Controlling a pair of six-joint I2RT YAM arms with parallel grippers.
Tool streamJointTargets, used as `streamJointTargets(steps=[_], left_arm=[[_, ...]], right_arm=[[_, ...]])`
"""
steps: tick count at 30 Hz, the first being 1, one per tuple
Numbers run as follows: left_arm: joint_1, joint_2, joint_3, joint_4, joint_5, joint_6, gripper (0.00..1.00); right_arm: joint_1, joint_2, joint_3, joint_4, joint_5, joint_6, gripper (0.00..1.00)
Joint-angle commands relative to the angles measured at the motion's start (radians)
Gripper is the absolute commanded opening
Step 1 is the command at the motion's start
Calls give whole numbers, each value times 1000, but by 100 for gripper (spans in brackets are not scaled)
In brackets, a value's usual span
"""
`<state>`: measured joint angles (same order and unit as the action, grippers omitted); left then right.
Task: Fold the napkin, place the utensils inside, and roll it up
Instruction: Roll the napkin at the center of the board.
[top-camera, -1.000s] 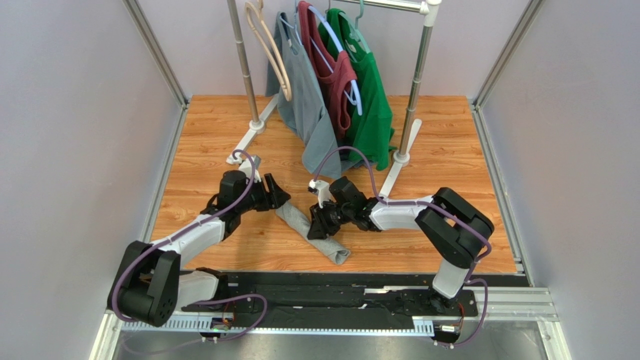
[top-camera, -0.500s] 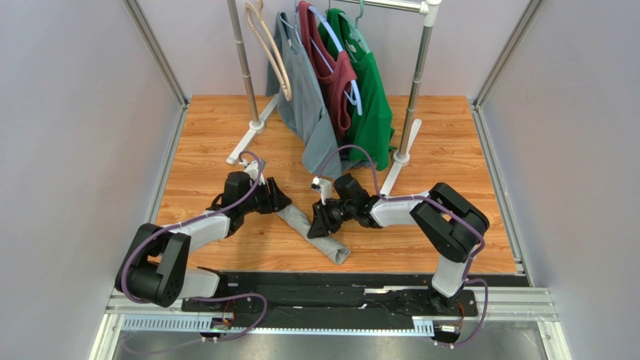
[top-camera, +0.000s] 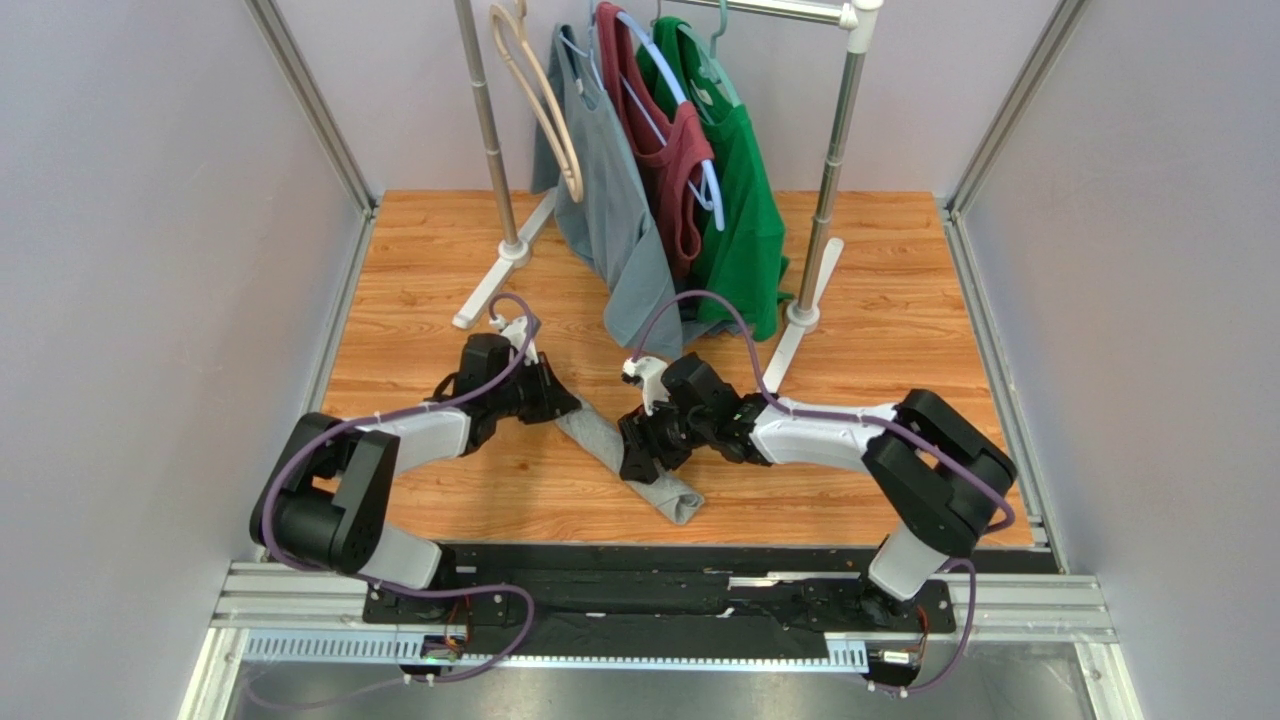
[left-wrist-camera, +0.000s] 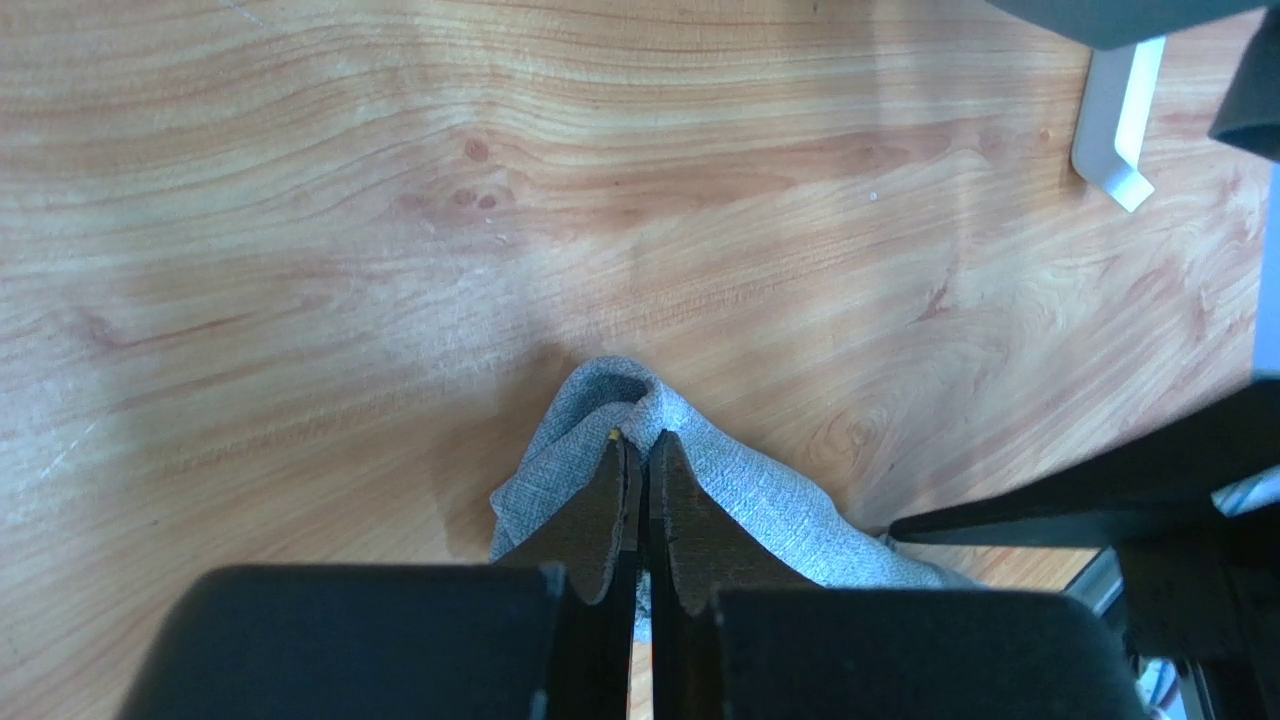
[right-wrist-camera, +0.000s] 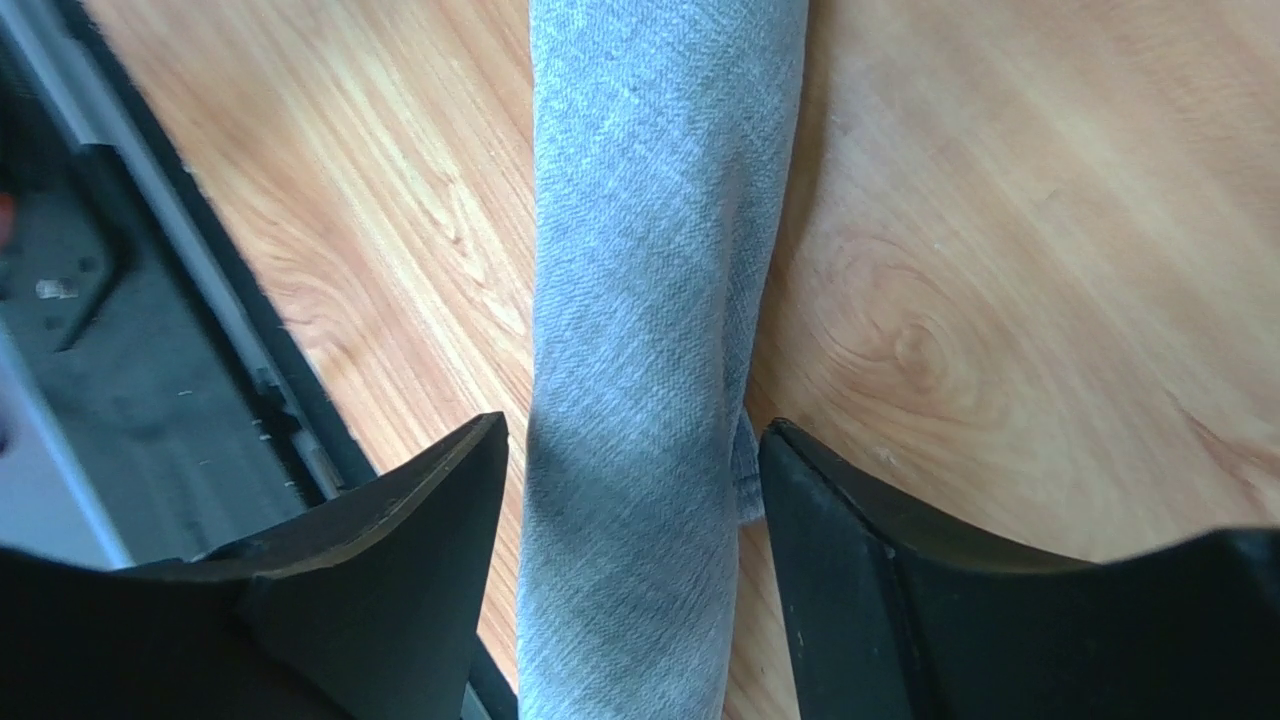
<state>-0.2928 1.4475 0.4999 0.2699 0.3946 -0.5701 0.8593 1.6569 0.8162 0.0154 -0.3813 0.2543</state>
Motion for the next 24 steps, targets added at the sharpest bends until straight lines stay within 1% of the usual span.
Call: streamJointTargets(steps=[1,2,4,5,7,10,12,15,24], left_arm=[[4,36,69,-58,19,21,0],[4,50,80,-66,21,24,0],[4,66,92,-86,32,32,0],[4,79,100,-90,35,33,0],[4,97,111,-101,39,33,0],[4,114,117,-106,44,30,0],[4,119,118,-107,46,27,0],[4,126,127,-110,49,27,0],[4,126,149,-133,53,38,0]], right_arm=[[114,-95,67,-126,335,-104,68],[133,-100,73,-132,454,-112,68],[183,-112,89,-132,542,-147,69],[202,-112,96,-132,617,-162,69],[247,-97,130,-138,662,-217,69],[294,-40,181,-170,712,-251,68],[326,9,195,-184,743,-302,68],[354,43,204,-187,779,-316,67],[357,106,166,-175,794,-300,62]])
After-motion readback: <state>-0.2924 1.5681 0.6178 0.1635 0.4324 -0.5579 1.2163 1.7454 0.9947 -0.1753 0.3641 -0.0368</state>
